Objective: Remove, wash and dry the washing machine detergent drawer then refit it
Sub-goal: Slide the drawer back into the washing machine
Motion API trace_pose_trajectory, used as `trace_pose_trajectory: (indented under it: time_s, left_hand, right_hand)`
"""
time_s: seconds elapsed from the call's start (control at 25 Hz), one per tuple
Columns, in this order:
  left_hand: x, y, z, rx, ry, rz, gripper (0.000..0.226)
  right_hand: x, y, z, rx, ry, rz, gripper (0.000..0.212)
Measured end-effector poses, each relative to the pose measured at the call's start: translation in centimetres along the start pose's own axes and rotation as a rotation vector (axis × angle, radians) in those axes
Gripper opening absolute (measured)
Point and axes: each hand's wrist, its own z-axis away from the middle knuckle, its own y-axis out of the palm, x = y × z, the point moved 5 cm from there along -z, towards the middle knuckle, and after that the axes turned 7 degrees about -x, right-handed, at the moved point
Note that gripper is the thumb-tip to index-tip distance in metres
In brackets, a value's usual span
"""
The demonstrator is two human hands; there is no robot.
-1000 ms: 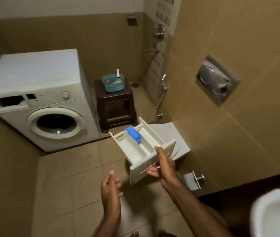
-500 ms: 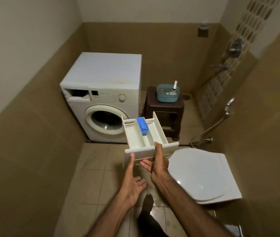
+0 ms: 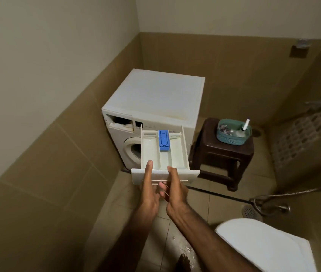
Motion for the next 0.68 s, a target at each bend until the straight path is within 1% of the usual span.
trace_pose_trajectory:
  time_s: [0.04, 0.08, 0.12, 0.16, 0.24, 0.32, 0.36, 0.44, 0.52, 0.56, 0.6, 0.68]
  left_hand:
    - [-0.9, 0.2, -0.8, 0.014, 0.008, -0.021, 0.072]
    - [-1.6, 0.2, -1.8, 0.028, 0.026, -0.062, 0.084]
    - [-2.6, 0.0, -2.7, 0.001, 0.056, -0.105, 0.093]
    - [-3.6, -0.5, -4.1, -0.049, 0.077, -0.1, 0.093]
    - [-5.6, -1.4, -6.4, -0.111, 0.111, -0.071, 0.081]
    - [-8.4, -1.9, -8.5, -0.104, 0.119, -0.065, 0.086]
    - [-9.9, -2.2, -9.7, -0.103, 0.117, -0.068, 0.089]
    - [-12.5, -2.9, -12.0, -0.123, 0.091, -0.085, 0.086]
    - [-15.2, -3.4, -14.1, -0.126, 0.055, -0.112, 0.079]
    - [-16.7, -3.6, -14.9, -0.114, 0.034, -0.134, 0.081]
    - [-18.0, -3.8, -15.7, -0.101, 0.017, -0.166, 0.084]
    - [-20.5, -4.2, -17.4, -0.076, -0.009, -0.232, 0.088]
  right_hand:
    - [0.1, 1.1, -0.3, 0.027, 0.018, 0.026, 0.033]
    - [0.2, 2.2, -0.7, 0.062, 0.036, 0.053, 0.037]
    - [0.4, 3.4, -0.9, 0.104, 0.051, 0.085, 0.041]
    - [0.7, 4.6, -1.3, 0.15, 0.062, 0.131, 0.043]
    - [1.2, 6.3, -1.6, 0.241, 0.092, 0.232, 0.052]
    - [1.3, 6.8, -2.0, 0.299, 0.134, 0.33, 0.067]
    - [1.5, 6.7, -2.4, 0.298, 0.146, 0.356, 0.073]
    - [3.1, 5.7, -4.3, 0.215, 0.119, 0.348, 0.079]
    - [5.6, 5.7, -7.2, 0.115, 0.028, 0.351, 0.083]
    - [6.7, 6.9, -8.7, 0.098, -0.02, 0.383, 0.084]
    - [7.6, 8.5, -9.7, 0.113, -0.058, 0.43, 0.084]
    - [8.5, 13.2, -10.7, 0.207, -0.115, 0.521, 0.08]
